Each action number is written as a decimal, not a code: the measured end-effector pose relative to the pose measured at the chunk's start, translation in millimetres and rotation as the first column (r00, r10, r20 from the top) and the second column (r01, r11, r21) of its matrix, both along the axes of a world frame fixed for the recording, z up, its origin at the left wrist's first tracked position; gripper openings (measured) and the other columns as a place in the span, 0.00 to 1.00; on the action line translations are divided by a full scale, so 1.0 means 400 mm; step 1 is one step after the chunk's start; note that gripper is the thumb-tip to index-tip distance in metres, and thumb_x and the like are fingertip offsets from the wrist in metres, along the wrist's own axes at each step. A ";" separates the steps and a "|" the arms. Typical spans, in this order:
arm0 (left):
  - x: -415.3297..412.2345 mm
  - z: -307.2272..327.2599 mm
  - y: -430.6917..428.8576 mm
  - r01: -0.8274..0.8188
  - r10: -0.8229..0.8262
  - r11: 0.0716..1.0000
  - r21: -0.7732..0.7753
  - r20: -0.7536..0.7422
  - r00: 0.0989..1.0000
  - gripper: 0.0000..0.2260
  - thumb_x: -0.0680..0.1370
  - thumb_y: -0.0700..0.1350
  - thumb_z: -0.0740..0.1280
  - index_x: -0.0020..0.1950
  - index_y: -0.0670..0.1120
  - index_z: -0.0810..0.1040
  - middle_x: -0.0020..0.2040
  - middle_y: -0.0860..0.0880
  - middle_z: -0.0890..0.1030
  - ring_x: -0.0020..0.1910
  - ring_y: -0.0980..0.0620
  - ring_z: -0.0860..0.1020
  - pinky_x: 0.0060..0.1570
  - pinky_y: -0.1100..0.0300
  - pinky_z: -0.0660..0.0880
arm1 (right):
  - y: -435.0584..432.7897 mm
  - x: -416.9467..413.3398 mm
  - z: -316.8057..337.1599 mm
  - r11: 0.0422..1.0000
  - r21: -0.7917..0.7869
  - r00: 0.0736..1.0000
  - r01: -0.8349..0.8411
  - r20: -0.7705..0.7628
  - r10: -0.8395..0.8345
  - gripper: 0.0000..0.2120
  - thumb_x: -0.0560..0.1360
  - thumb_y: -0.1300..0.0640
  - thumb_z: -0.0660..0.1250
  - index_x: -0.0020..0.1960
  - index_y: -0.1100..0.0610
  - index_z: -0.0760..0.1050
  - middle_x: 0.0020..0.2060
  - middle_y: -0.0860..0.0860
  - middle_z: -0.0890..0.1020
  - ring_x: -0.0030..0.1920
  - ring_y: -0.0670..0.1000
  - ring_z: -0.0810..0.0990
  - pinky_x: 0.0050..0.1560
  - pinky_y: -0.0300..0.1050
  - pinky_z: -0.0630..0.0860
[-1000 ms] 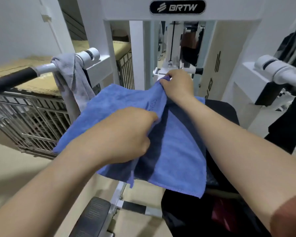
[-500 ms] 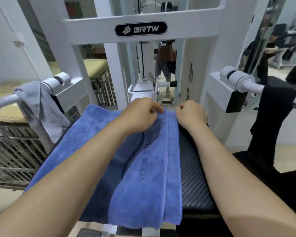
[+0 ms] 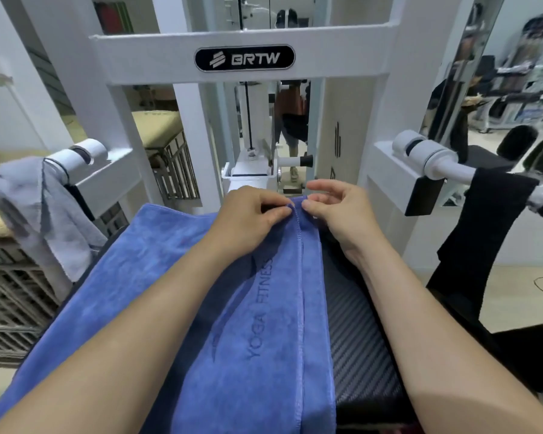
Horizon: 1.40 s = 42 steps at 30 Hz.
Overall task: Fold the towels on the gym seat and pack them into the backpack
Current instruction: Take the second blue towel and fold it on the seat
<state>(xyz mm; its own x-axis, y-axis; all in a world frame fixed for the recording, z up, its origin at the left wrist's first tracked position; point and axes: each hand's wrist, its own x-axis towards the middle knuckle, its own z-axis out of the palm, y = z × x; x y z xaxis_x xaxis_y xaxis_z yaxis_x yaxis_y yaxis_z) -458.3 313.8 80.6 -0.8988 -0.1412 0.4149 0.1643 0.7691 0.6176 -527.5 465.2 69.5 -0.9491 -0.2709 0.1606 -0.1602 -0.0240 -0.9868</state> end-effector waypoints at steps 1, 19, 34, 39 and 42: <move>0.016 0.009 -0.003 0.011 -0.009 0.999 0.046 -0.030 1.000 0.05 0.75 0.42 0.71 0.47 0.49 0.86 0.39 0.62 0.82 0.41 0.64 0.79 0.45 0.71 0.72 | -0.002 0.013 0.010 0.998 -0.030 0.998 -0.053 0.025 0.054 0.15 0.71 0.69 0.72 0.56 0.59 0.79 0.37 0.51 0.81 0.35 0.44 0.79 0.36 0.33 0.74; 0.096 0.106 -0.025 0.013 0.017 0.982 0.187 -0.156 0.988 0.07 0.69 0.41 0.77 0.44 0.49 0.85 0.35 0.54 0.83 0.33 0.60 0.79 0.41 0.65 0.77 | -0.041 0.148 0.086 0.995 -0.070 0.949 -0.067 -0.311 0.042 0.13 0.71 0.73 0.69 0.46 0.55 0.78 0.40 0.51 0.81 0.41 0.44 0.81 0.48 0.39 0.80; 0.147 0.108 -0.102 -0.027 0.039 0.990 -0.140 0.077 0.996 0.09 0.73 0.56 0.71 0.42 0.52 0.78 0.29 0.53 0.77 0.30 0.56 0.73 0.34 0.60 0.69 | -0.040 0.145 0.100 0.989 0.026 0.963 -0.145 -0.225 0.147 0.06 0.76 0.63 0.68 0.44 0.56 0.82 0.38 0.51 0.84 0.38 0.46 0.82 0.41 0.39 0.78; 0.234 0.106 -0.304 -0.161 0.349 0.808 -0.567 0.241 0.905 0.16 0.72 0.65 0.67 0.43 0.53 0.77 0.37 0.56 0.78 0.41 0.51 0.75 0.45 0.53 0.67 | -0.038 0.125 0.130 0.993 -0.092 0.971 0.077 -0.219 -0.095 0.09 0.80 0.61 0.61 0.44 0.52 0.76 0.40 0.49 0.81 0.39 0.45 0.78 0.42 0.39 0.77; 0.311 0.111 -0.383 -0.248 0.377 0.824 -0.509 0.167 0.911 0.14 0.72 0.63 0.68 0.41 0.52 0.77 0.35 0.55 0.79 0.41 0.49 0.77 0.45 0.51 0.71 | -0.054 0.110 0.128 0.975 -0.005 0.927 0.224 -0.309 -0.214 0.06 0.80 0.59 0.60 0.46 0.53 0.74 0.41 0.50 0.79 0.41 0.47 0.76 0.47 0.44 0.75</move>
<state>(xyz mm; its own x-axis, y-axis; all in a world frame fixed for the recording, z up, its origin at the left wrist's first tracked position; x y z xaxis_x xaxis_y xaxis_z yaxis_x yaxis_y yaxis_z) -334.0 160.7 125.0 -0.9206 -0.2799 0.2722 -0.2445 0.9568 0.1570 -483.4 443.8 120.6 -0.8916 -0.0710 0.4471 -0.4518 0.0742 -0.8890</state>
